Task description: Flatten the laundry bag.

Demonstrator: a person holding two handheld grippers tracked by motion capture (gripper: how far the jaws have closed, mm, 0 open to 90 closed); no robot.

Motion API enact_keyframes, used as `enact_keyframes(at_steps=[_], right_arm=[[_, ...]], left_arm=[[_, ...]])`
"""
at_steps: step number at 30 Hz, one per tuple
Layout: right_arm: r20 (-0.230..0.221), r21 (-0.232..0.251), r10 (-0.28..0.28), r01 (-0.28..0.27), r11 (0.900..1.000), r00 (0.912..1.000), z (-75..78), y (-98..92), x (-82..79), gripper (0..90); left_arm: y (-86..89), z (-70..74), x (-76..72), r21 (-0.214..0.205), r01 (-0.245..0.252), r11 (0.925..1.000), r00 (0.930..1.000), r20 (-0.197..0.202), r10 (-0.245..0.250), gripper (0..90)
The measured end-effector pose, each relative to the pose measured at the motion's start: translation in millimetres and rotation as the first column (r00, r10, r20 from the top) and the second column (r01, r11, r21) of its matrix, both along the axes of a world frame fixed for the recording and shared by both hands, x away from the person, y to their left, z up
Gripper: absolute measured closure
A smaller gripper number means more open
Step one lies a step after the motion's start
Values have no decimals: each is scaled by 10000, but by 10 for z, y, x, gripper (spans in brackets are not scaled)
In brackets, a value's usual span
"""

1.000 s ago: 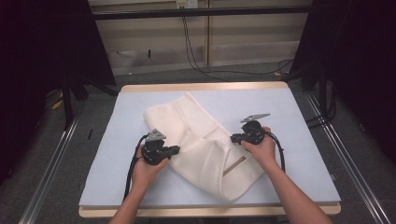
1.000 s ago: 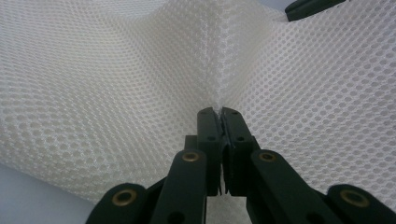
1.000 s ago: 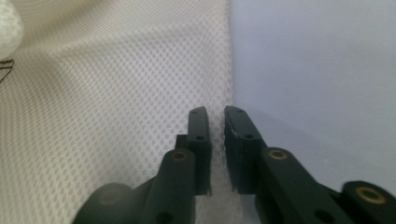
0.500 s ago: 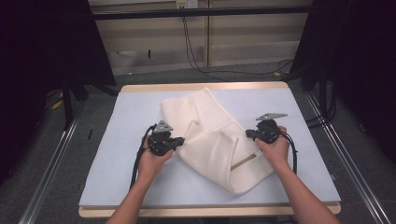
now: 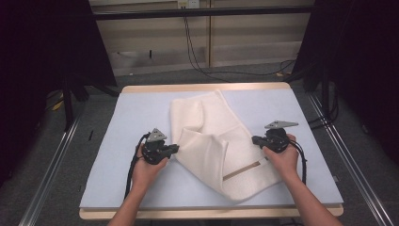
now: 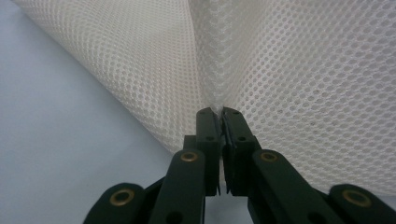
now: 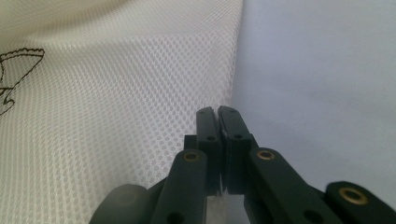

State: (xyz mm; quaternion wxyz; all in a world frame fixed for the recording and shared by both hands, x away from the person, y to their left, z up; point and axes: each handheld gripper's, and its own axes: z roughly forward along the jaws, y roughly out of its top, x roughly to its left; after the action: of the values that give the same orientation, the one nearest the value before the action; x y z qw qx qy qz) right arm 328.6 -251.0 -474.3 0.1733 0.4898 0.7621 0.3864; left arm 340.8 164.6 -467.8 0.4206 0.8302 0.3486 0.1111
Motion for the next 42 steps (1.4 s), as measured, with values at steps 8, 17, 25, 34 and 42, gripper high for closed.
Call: enact_keyframes(at_steps=[8,17,25,34,42], right_arm=[[32,-77,193,-193,9998,9998,-20,21,-88,879],[-8,-80,226,-227,9997,9997,-40,31,-97,875],[-34,-253,303,-304,9992,9995,-50,51,-97,872],[-125,-291,299,-303,9991,9995,-60,67,-91,872],[-118,-349,358,-362,9987,9993,-64,73,-91,872]], left_arm=[[94,-24,-54,-26,-173,9998,9997,-159,173,863],[206,-7,-94,-168,-251,9995,9996,-168,248,856],[312,29,-121,7,-410,9992,9990,-172,410,856],[487,74,-115,-98,-739,9972,9973,-7,739,859],[609,91,-97,-225,-1084,9939,9941,-40,1083,862]])
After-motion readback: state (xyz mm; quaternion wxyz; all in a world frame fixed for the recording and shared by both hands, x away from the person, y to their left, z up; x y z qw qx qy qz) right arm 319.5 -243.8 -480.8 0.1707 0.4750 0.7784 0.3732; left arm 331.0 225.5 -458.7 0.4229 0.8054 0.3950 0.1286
